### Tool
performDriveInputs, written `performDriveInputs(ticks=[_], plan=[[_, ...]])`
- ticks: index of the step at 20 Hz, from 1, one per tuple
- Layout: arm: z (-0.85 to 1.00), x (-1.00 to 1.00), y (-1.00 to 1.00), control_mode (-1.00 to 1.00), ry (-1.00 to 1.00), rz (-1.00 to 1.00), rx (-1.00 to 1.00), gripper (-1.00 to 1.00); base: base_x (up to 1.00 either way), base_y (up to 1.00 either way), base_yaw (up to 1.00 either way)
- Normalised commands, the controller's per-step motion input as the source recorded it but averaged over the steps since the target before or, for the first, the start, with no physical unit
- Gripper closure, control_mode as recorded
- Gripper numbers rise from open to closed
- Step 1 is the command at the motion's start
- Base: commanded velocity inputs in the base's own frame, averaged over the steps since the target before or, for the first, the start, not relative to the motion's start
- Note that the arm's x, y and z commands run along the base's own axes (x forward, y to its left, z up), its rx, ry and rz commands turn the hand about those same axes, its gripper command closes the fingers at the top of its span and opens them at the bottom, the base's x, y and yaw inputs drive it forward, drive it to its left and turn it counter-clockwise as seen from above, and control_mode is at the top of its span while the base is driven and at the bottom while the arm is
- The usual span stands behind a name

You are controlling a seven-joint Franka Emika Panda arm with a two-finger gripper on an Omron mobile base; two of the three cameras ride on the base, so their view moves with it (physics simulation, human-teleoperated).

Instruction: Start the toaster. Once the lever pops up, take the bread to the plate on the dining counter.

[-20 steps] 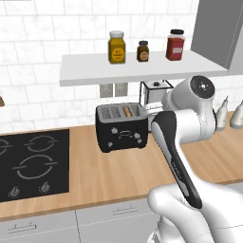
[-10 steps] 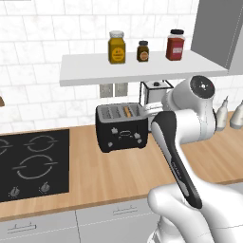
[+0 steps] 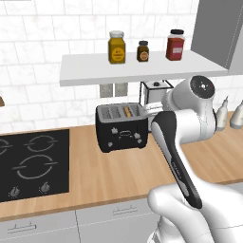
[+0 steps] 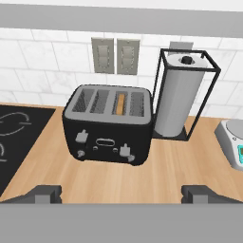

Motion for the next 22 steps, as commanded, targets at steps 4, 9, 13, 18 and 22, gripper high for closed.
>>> performDriveInputs(ticks=[4,9,13,18,22], plan=[[0.0,0.0,0.0,-1.0,0.0,0.0,0.0,-1.0,0.0,0.0,0.0],[0.0,0.0,0.0,-1.0,0.0,0.0,0.0,-1.0,0.0,0.0,0.0],[0.0,0.0,0.0,-1.0,0.0,0.0,0.0,-1.0,0.0,0.0,0.0],[0.0,0.0,0.0,-1.0,0.0,0.0,0.0,-1.0,0.0,0.0,0.0],[0.0,0.0,0.0,-1.0,0.0,0.0,0.0,-1.0,0.0,0.0,0.0]])
